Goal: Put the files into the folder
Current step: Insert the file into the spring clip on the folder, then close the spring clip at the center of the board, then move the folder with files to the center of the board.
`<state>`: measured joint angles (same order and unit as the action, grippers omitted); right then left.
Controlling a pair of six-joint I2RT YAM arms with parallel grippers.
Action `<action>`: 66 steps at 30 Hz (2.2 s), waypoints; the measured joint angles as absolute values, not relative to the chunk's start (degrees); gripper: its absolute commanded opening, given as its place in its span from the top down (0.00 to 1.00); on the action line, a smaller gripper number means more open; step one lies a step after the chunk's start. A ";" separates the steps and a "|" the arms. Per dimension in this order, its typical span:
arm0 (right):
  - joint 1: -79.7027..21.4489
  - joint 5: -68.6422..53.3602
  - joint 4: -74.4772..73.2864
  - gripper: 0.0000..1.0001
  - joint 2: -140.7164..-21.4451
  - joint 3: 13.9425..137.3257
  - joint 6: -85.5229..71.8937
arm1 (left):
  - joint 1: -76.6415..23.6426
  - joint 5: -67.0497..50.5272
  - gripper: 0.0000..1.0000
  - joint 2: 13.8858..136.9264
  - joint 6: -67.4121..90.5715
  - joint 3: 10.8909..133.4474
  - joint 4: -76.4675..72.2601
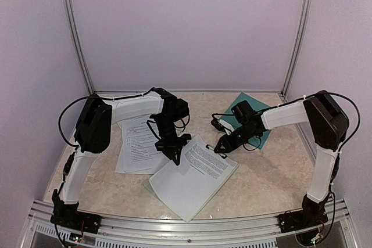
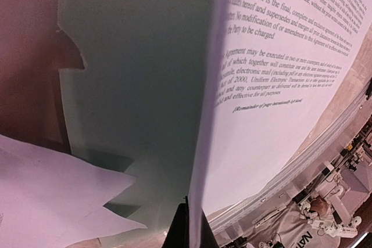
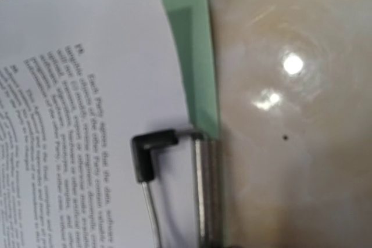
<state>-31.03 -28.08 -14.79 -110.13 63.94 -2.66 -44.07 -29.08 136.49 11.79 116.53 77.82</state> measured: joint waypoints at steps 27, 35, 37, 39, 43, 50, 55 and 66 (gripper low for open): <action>-31.40 -26.76 -15.79 0.50 -110.13 64.99 -2.90 | -44.07 -27.38 0.72 136.49 11.77 116.73 77.76; -32.64 -23.14 -15.79 0.53 -109.86 64.99 -2.26 | -44.18 -23.40 0.37 136.44 11.75 116.73 77.56; -33.39 -21.30 -15.79 0.54 -109.71 64.99 -1.91 | -44.18 -22.35 0.33 136.20 11.94 116.71 77.54; -34.28 -19.14 -15.86 0.56 -109.56 64.99 -1.48 | -44.18 -21.10 0.28 135.33 12.14 116.38 77.52; -35.81 -14.87 -16.01 0.64 -109.38 64.97 -0.89 | -44.18 -17.67 0.21 130.39 12.95 114.26 77.38; -37.50 -8.05 -17.45 0.82 -109.23 65.52 2.09 | -44.18 -8.43 0.15 116.84 16.23 108.09 76.62; -38.09 -3.29 -21.06 0.87 -108.95 66.81 5.02 | -44.18 -1.56 0.10 110.28 18.68 102.65 73.54; -38.09 8.03 -29.69 0.88 -114.78 77.01 17.04 | -43.72 8.73 0.09 104.90 22.20 97.60 67.31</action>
